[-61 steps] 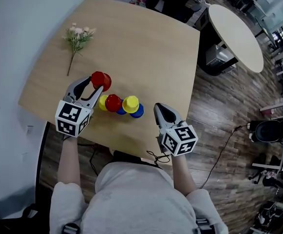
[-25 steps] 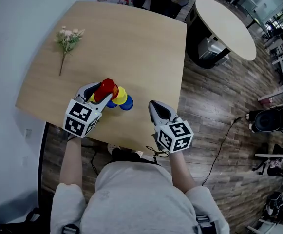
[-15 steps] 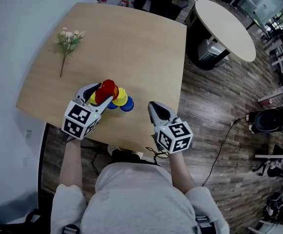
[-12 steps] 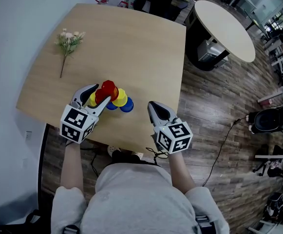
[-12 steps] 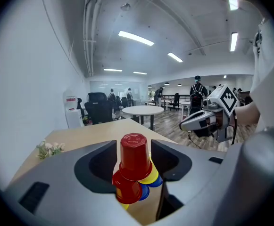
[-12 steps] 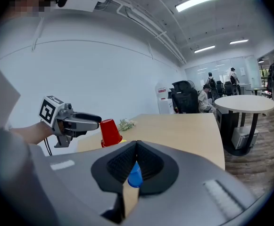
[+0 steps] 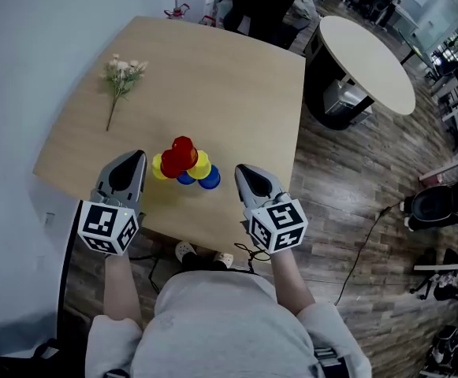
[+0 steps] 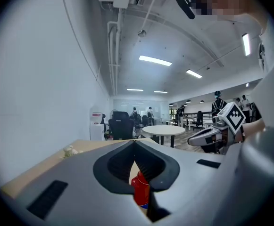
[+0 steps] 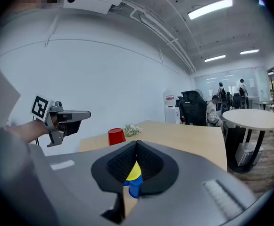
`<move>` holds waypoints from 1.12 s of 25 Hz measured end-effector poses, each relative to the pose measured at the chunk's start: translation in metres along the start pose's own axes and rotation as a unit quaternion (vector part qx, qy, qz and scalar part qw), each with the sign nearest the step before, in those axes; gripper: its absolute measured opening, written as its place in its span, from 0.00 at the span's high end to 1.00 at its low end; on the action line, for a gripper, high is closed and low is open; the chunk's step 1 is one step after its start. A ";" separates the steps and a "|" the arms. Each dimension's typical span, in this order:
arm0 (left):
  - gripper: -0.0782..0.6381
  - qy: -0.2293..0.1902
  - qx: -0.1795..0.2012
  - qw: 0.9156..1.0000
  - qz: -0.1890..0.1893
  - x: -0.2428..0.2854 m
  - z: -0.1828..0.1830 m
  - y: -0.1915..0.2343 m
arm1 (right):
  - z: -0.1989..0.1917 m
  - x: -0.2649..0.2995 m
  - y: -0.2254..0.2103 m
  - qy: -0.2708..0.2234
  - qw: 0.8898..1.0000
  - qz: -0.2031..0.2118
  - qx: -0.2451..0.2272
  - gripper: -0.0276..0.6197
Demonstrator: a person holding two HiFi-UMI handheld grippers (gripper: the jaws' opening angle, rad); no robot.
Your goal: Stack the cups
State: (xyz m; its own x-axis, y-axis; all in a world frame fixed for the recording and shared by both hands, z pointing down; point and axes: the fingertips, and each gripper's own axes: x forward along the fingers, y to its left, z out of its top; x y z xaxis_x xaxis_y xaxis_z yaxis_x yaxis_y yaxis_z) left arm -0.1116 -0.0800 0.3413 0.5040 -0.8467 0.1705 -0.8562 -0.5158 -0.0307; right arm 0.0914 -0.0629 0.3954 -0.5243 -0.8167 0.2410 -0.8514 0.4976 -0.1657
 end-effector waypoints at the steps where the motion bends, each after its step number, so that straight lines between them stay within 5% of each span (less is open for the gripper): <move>1: 0.88 -0.005 -0.003 1.000 0.005 -0.005 0.002 0.001 | 0.002 0.000 0.002 -0.001 1.000 -0.001 -0.013 0.94; 13: 0.88 -0.056 -0.008 0.996 0.071 -0.048 0.017 0.002 | 0.041 -0.004 0.023 -0.051 0.997 0.011 -0.057 0.94; 28: 0.88 -0.126 -0.021 0.988 0.090 -0.069 0.046 -0.025 | 0.077 -0.051 0.010 -0.122 0.990 -0.014 -0.074 0.94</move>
State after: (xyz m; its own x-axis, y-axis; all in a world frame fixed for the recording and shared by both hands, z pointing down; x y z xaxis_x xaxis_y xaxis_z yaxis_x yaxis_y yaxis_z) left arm -0.1199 -0.0150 0.2846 0.3504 -0.9328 -0.0844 -0.9360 -0.3519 0.0029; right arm 0.1109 -0.0389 0.3078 -0.4971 -0.8677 0.0019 -0.8676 0.4971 -0.0153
